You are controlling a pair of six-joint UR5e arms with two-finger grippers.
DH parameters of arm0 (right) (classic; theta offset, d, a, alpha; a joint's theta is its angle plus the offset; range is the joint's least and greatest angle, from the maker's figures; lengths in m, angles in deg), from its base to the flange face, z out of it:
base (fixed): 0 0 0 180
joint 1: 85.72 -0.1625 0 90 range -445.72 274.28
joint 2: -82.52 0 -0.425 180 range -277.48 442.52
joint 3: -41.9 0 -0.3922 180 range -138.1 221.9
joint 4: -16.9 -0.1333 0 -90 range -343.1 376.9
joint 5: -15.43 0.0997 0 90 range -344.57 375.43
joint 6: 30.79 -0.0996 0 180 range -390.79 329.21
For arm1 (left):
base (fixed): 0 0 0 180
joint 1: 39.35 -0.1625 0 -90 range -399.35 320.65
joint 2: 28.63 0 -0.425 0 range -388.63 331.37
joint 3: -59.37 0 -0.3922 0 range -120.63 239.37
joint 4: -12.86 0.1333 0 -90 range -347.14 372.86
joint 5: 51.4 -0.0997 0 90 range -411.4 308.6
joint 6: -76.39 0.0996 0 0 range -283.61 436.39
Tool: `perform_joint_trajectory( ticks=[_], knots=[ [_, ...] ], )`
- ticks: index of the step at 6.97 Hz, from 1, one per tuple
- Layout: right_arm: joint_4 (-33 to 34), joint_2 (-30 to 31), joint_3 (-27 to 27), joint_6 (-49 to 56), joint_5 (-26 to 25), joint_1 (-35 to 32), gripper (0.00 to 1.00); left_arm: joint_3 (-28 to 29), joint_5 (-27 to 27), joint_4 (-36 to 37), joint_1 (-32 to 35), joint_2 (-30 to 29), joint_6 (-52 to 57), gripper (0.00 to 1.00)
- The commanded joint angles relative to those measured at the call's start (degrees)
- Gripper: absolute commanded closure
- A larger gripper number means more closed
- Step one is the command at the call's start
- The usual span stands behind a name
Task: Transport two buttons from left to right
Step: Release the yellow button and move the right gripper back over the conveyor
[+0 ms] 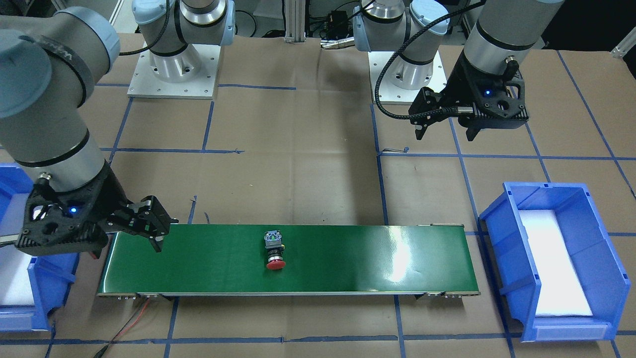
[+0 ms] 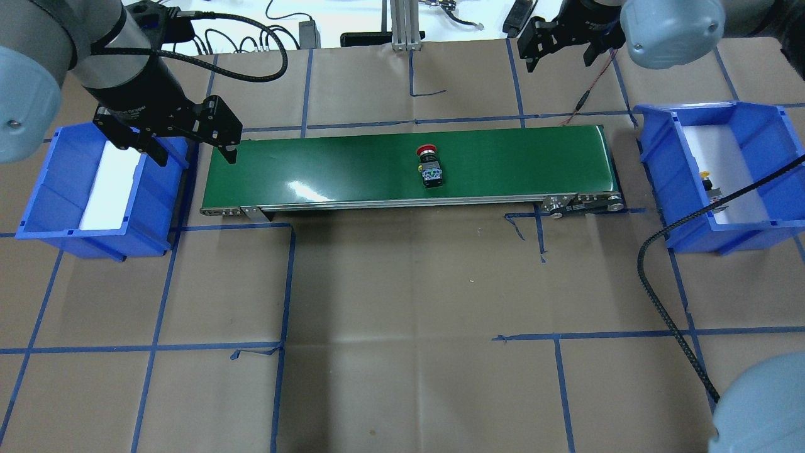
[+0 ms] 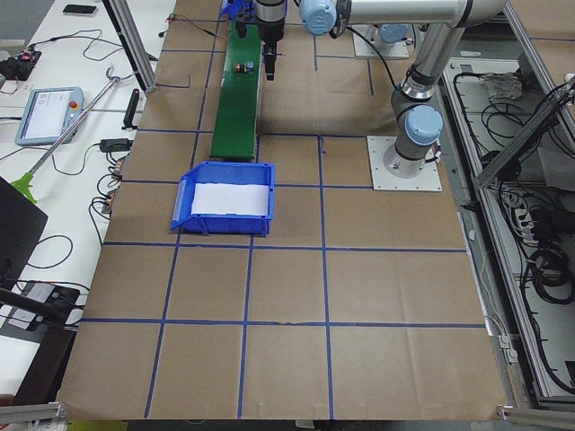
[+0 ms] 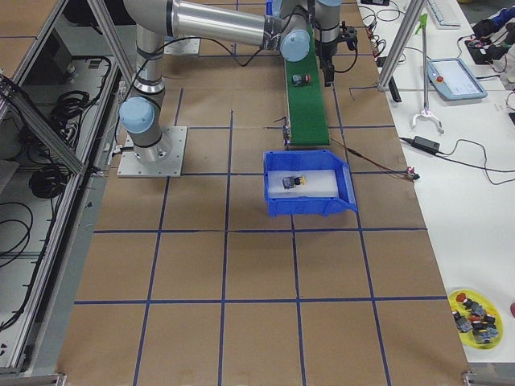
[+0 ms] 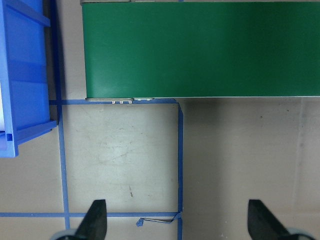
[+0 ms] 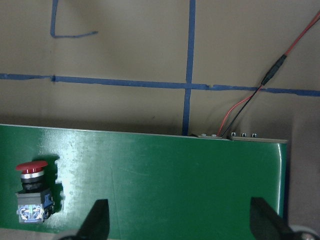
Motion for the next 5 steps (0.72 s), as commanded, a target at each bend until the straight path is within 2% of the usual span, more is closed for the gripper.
perform_joint_trajectory(
  ticks=[1,5],
  knots=[
    [-0.8,-2.0,-0.3,-0.8,0.5,-0.1,0.0,0.0,-0.1,0.0,0.0,0.0,0.0,0.0],
    [-0.8,-3.9,0.6,-4.7,0.9,-1.4,0.0,0.0,0.0,0.0,0.0,0.0,0.0,0.0]
  ],
)
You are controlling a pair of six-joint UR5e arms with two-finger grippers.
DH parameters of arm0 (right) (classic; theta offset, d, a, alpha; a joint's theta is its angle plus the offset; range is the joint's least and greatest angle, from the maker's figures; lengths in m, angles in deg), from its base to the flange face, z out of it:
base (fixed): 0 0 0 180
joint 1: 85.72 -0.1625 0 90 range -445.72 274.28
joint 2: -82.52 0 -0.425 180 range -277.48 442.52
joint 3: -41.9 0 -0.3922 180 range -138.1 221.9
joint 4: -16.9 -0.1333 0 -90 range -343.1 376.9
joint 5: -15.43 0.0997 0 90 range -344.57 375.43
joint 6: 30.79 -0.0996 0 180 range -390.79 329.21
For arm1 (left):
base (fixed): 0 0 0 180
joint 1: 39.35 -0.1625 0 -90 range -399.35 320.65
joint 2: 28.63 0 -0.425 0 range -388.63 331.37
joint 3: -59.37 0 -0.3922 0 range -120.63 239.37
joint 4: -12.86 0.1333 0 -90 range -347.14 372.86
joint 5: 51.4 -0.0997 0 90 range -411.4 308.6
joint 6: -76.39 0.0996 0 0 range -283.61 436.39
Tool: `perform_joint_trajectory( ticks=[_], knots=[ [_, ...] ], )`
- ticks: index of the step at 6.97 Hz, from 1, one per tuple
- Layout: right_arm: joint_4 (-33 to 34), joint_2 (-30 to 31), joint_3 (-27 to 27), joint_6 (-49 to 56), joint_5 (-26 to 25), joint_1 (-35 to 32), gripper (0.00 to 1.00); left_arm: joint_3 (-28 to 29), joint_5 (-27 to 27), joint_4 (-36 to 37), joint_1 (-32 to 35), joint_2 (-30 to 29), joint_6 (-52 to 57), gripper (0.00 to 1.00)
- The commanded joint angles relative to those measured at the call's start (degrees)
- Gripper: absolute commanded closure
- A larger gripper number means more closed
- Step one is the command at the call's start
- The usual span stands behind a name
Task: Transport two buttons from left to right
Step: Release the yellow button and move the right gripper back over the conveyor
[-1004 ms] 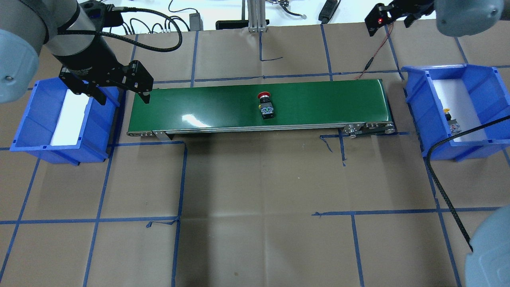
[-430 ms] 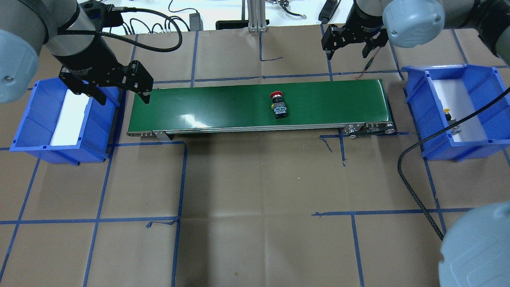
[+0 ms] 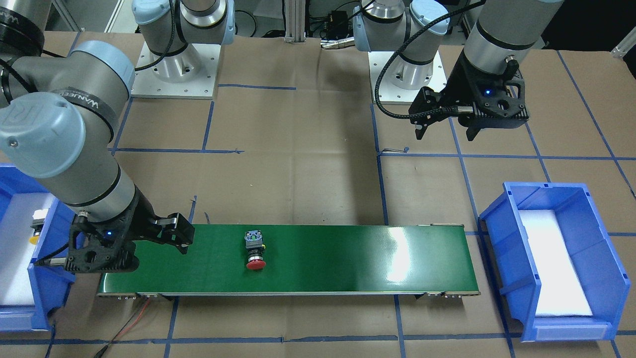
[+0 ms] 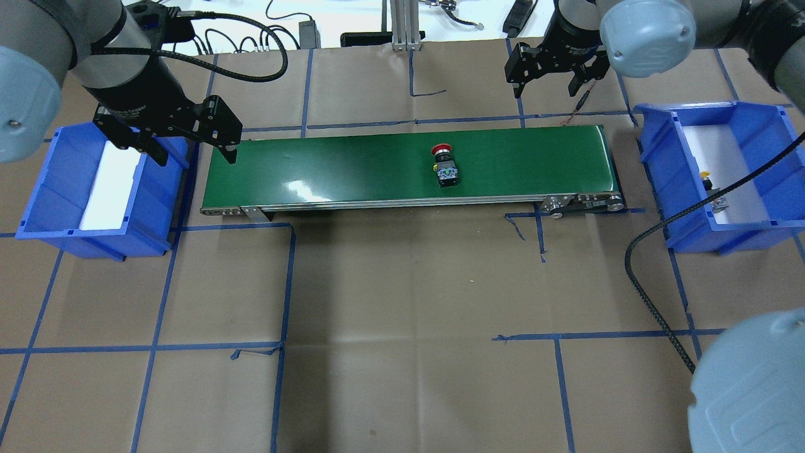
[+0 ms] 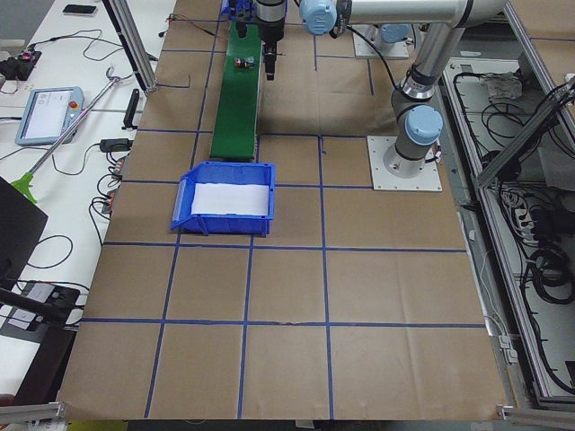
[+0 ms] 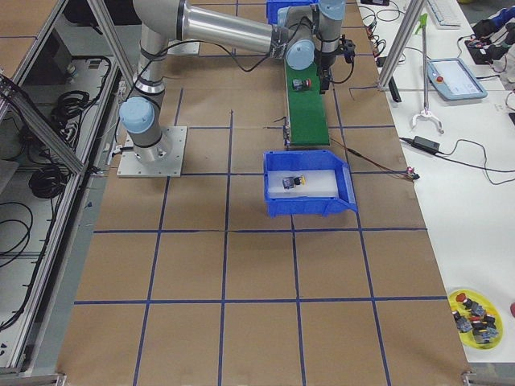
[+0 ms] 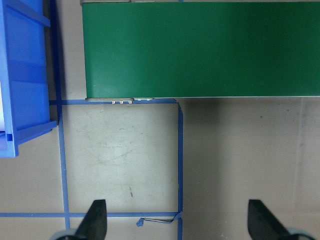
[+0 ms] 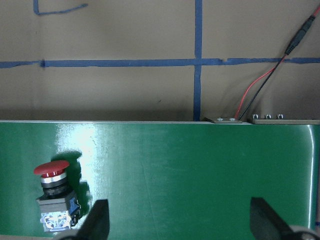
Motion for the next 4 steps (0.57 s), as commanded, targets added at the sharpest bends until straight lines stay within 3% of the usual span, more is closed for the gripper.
perform_joint_trajectory(
  ticks=[1,4],
  knots=[
    [0.1,-0.9,0.3,-1.0,0.0,-1.6,0.0,0.0,0.0,0.0,0.0,0.0,0.0,0.0],
    [0.0,-2.0,0.6,-1.0,-0.1,-1.6,0.0,0.0,-0.1,0.0,0.0,0.0,0.0,0.0]
  ],
)
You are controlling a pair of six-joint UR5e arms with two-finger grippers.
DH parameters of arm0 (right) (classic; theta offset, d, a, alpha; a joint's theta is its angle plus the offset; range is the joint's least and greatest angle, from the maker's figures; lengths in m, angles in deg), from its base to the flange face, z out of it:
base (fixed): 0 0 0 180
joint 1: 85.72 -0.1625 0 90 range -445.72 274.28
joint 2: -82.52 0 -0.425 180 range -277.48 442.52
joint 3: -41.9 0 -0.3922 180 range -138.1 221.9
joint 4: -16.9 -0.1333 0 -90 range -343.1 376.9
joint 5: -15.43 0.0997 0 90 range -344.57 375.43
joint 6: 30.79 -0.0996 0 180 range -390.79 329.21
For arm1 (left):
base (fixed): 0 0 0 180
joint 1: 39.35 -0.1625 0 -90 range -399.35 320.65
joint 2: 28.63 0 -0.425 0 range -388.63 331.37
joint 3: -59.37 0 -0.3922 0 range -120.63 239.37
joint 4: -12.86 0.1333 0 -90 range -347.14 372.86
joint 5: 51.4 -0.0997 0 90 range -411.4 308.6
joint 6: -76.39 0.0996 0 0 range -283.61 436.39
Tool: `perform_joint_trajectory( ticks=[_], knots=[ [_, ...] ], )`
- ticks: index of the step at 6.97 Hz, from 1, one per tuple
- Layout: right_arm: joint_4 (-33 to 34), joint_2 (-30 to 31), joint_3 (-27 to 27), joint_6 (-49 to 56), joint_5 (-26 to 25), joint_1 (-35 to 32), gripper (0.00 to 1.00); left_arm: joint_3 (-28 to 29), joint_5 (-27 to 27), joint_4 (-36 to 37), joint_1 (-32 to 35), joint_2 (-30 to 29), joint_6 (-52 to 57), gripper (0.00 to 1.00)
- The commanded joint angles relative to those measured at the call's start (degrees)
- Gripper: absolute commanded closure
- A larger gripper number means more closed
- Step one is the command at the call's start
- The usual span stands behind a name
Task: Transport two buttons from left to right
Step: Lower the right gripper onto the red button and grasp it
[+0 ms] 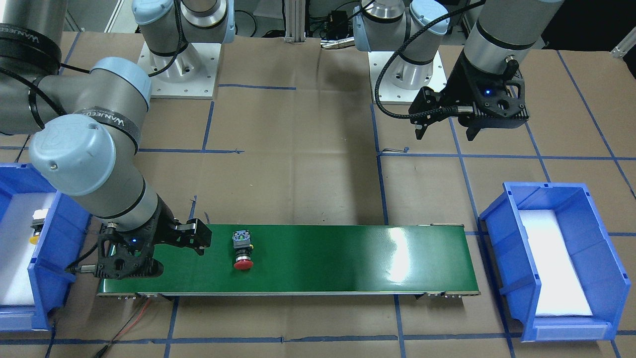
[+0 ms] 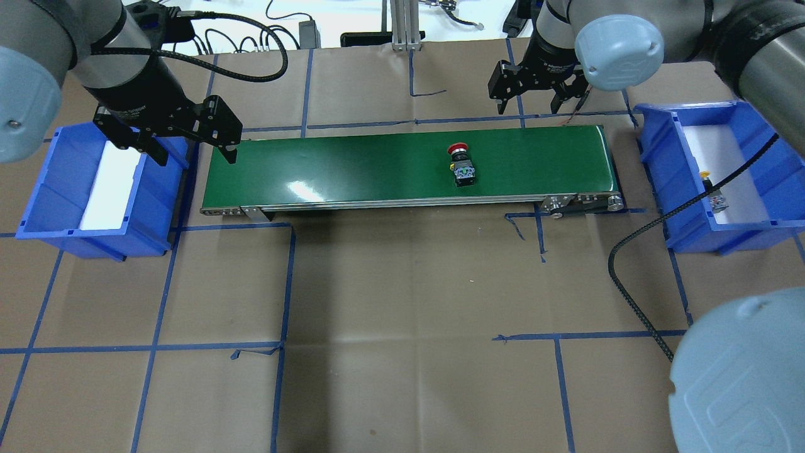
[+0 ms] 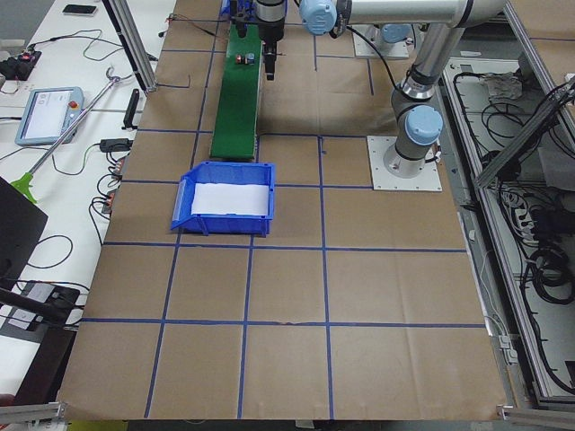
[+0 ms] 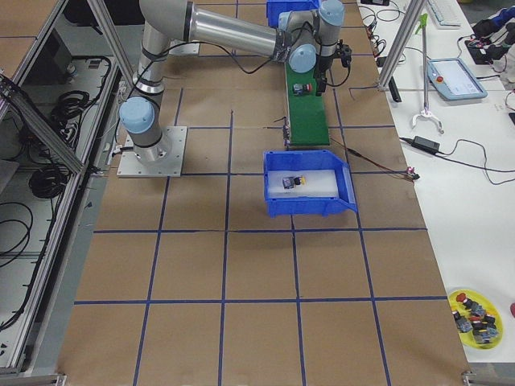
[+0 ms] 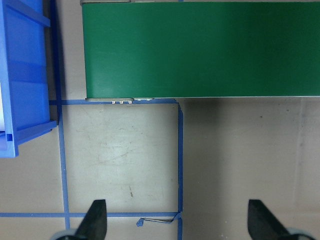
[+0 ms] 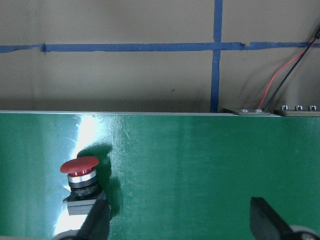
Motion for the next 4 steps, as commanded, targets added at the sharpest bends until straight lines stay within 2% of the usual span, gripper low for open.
perform_joint_trajectory(
  ticks=[1,4],
  knots=[
    [0.0,-0.2,0.6,0.0,0.2,-0.2,0.0,0.0,-0.1,0.0,0.0,0.0,0.0,0.0],
    [0.1,0.2,4.2,0.0,0.2,-0.6,0.0,0.0,-0.1,0.0,0.0,0.0,0.0,0.0]
  ],
)
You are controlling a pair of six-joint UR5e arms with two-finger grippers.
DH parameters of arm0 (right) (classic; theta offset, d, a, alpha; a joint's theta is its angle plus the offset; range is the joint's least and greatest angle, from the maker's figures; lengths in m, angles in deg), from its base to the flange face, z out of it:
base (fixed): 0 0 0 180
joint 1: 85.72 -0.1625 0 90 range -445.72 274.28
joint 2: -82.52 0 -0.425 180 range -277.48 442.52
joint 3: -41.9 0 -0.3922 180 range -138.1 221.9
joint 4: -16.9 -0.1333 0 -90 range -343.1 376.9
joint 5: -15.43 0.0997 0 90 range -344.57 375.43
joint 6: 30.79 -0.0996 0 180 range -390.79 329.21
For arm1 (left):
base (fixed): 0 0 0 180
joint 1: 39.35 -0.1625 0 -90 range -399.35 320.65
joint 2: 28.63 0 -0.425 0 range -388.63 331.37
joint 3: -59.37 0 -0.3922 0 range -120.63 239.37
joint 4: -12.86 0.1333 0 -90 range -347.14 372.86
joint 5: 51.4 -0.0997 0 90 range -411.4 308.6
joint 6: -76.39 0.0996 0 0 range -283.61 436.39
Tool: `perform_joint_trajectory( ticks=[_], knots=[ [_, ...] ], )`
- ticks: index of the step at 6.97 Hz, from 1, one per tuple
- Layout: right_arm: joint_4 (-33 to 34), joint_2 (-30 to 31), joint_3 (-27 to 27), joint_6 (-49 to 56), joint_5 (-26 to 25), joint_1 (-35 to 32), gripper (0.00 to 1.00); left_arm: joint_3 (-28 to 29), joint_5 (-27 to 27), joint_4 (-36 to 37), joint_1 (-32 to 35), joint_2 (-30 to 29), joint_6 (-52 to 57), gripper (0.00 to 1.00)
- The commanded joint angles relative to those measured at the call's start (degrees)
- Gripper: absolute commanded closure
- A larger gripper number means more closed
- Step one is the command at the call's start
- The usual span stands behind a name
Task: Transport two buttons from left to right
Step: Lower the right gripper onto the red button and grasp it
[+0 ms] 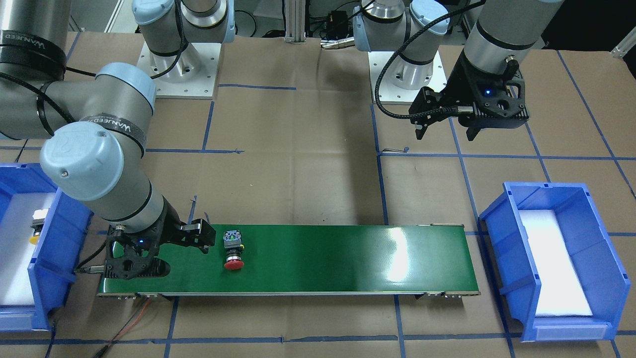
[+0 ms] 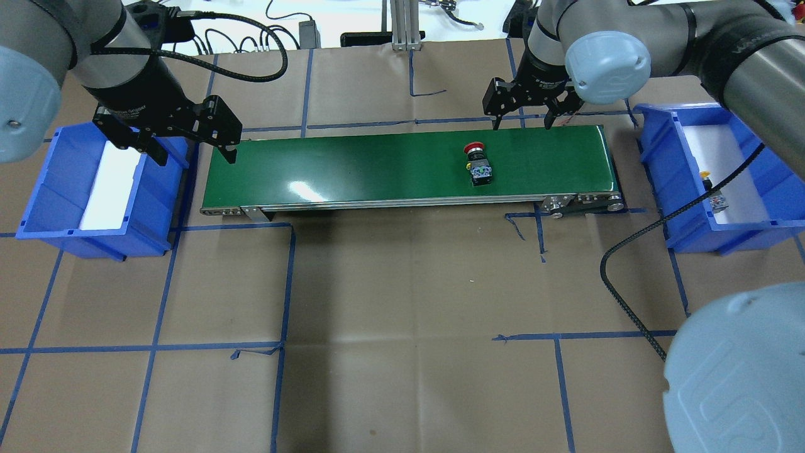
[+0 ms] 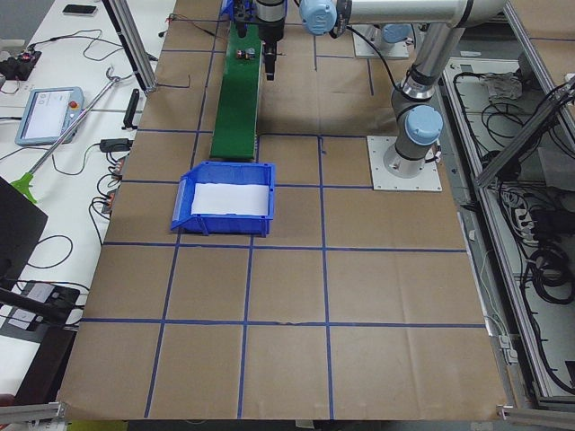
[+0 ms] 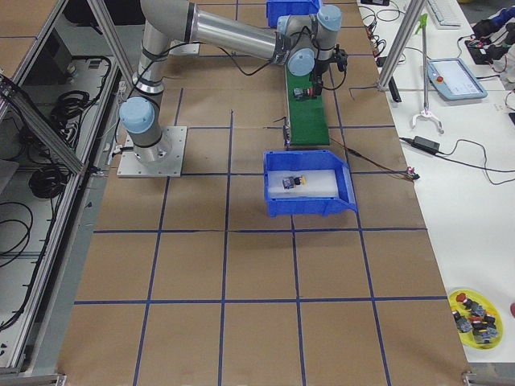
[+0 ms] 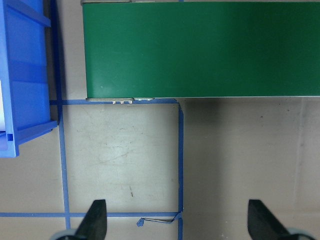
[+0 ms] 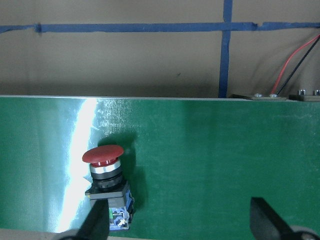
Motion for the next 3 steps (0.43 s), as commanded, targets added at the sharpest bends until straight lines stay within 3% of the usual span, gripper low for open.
perform_joint_trajectory(
  ticks=[1,3],
  knots=[
    [1.2,0.2,2.7,0.0,0.0,-0.1,0.0,0.0,0.0,0.0,0.0,0.0,0.0,0.0],
    [4.7,0.1,4.8,-0.1,0.4,-0.1,0.0,0.0,0.0,0.0,0.0,0.0,0.0,0.0]
  ],
)
